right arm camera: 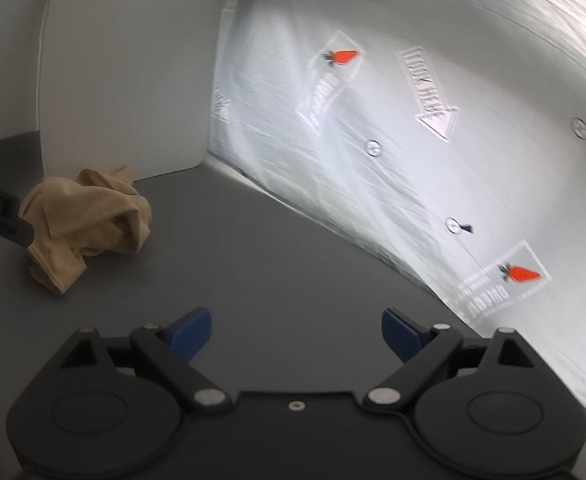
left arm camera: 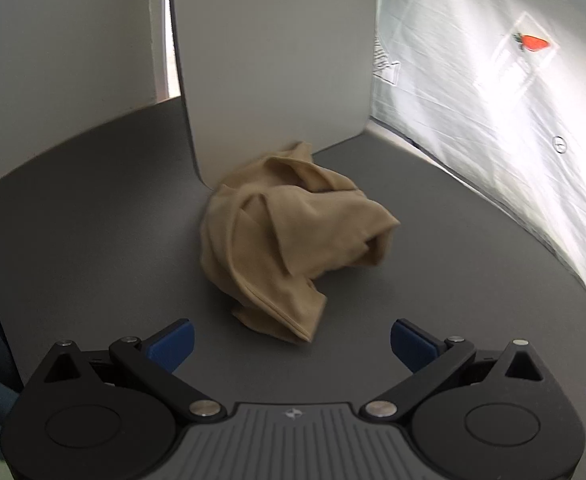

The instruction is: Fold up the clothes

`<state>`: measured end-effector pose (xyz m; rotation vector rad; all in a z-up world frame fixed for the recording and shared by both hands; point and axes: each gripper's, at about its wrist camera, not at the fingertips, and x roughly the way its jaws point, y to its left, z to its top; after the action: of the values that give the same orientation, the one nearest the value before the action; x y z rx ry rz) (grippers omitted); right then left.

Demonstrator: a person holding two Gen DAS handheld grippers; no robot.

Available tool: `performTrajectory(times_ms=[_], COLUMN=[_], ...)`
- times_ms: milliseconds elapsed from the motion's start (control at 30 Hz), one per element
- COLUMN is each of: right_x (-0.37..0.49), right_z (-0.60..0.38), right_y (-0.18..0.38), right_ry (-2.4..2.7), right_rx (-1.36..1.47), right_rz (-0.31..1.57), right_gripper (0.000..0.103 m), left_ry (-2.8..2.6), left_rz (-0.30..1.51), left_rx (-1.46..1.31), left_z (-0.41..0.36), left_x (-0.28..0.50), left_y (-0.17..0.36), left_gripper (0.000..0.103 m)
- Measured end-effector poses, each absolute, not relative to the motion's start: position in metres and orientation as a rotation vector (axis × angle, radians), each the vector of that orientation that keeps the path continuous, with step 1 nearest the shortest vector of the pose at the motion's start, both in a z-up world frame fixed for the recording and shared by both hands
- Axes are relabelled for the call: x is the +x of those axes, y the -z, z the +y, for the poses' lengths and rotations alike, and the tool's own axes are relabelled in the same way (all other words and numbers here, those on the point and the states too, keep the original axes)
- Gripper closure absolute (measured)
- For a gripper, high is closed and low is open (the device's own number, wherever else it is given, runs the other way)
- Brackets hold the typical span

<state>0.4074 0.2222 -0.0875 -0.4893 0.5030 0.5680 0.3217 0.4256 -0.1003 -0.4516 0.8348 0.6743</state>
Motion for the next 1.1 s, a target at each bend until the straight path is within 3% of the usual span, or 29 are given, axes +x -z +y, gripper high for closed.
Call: performTrajectory(times_ms=[167,333,367,400,433,667,900,1100], right_x=[0.451,0.479,0.483,0.485,0.487,0.496,0.461,0.399], right_z=[0.341,0.427,0.440,0.444,0.449,0.382,0.177,-0.008], right_y=[0.121,0.166,0.173,0.177,0.181,0.135,0.066,0.040], right_ry=[-0.769,-0.978,-1.003,-1.004,-1.004,-0.831,-0.500,-0.095], right_rx=[-0.643,-0.757,-0.772,-0.776,-0.781,-0.519,-0.383,-0.419], right_rz=[0.489,0.508,0.503,0.484,0.466,0.456,0.410,0.365], right_gripper=[0.034,0.046,0.058,0.083,0.098,0.099,0.099,0.099], left_ry=[-0.801,-0.856,-0.859,-0.861,-0.869,-0.885,-0.753,-0.582], left_rz=[0.873,0.935,0.944,0.952,0.959,0.966,0.880,0.851], left_rx=[-0.380,-0.299,-0.289,-0.279,-0.272,-0.212,-0.253,-0.227], left_z=[0.493,0.520,0.522,0.524,0.524,0.504,0.420,0.293], left_x=[0.344,0.365,0.368,0.372,0.374,0.376,0.369,0.359], left_y=[0.127,0.152,0.155,0.159,0.160,0.148,0.112,0.087], left_gripper=[0.000,0.000,0.000,0.000,0.000,0.000,0.000,0.000])
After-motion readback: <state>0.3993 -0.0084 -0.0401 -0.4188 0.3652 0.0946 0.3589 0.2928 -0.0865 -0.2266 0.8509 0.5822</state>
